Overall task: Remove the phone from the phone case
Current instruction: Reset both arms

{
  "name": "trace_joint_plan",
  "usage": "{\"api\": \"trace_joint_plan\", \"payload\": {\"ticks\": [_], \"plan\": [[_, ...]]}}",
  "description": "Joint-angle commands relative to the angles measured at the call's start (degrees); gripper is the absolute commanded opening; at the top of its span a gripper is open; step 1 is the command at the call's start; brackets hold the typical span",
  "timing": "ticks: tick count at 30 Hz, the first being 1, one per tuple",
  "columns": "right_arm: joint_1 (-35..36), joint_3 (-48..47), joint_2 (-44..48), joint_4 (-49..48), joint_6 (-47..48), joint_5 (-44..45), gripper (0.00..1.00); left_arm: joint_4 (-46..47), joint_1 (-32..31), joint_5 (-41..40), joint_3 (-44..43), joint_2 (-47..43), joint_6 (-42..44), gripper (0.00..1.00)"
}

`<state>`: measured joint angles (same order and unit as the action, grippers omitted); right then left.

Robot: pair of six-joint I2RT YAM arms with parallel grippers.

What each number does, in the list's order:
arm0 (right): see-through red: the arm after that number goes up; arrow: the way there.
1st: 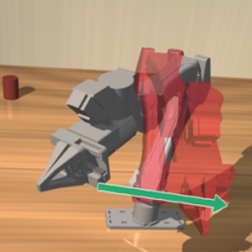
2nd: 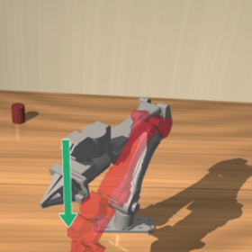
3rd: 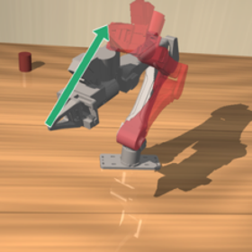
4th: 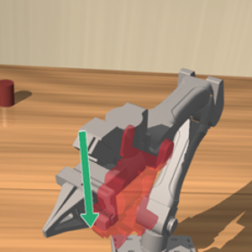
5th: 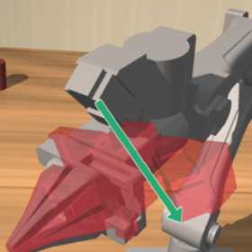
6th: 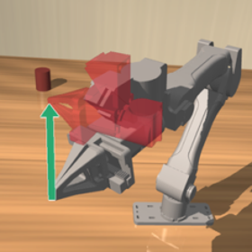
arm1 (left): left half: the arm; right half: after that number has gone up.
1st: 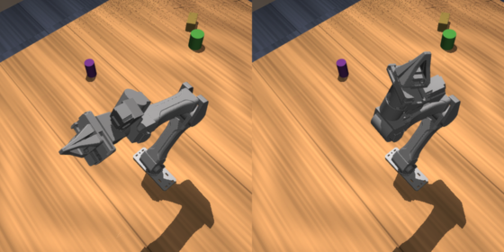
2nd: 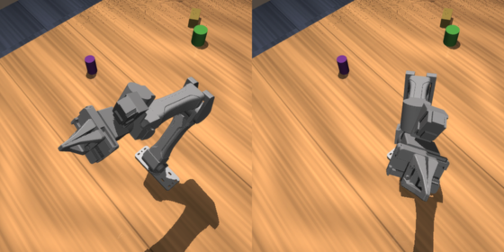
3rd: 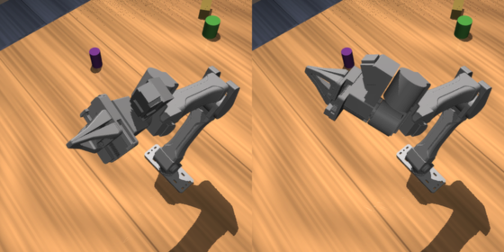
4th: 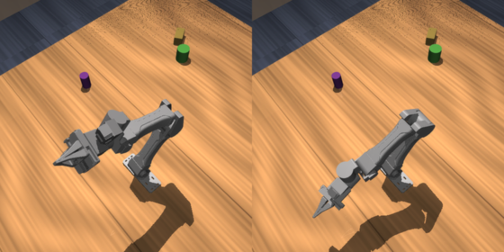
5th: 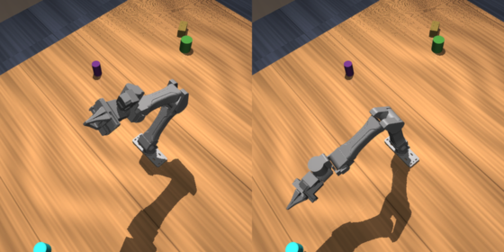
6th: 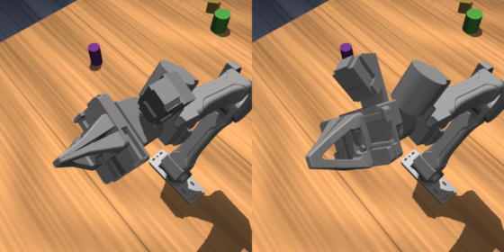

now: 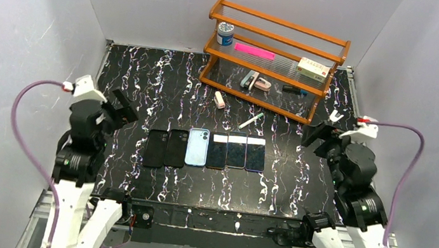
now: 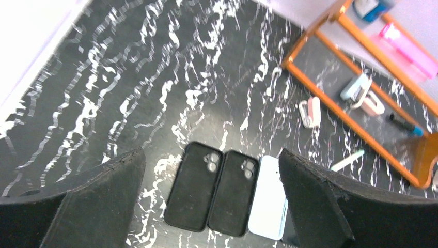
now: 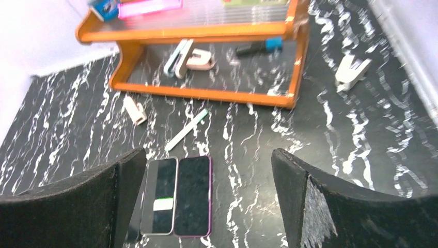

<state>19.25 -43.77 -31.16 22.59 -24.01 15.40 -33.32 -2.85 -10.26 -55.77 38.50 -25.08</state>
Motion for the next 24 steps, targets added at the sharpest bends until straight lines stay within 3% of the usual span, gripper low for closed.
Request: {"api": "trace_joint_plan", "payload": {"ticks": [1, 12, 18, 24], "plan": [[-0.04, -2.83, 5.45, 2.52, 5.54, 8.52, 0.99, -4.66, -0.14, -9.29, -2.64, -6.99, 1.79, 0.98], [0.00, -3.45, 16.02, 7.10, 4.57, 13.87, 0.99, -5.55, -0.18, -18.94, -7.36, -18.87, 2.95, 0.98], [-0.04, -4.72, 16.75, 11.93, -1.00, 13.37, 0.99, -7.10, -0.14, -18.86, -9.00, -20.44, 3.73, 0.98], [0.00, -3.32, 17.25, 10.61, -2.44, 13.52, 0.99, -6.10, -0.14, -16.17, -7.02, -21.01, 3.55, 0.98]]}}
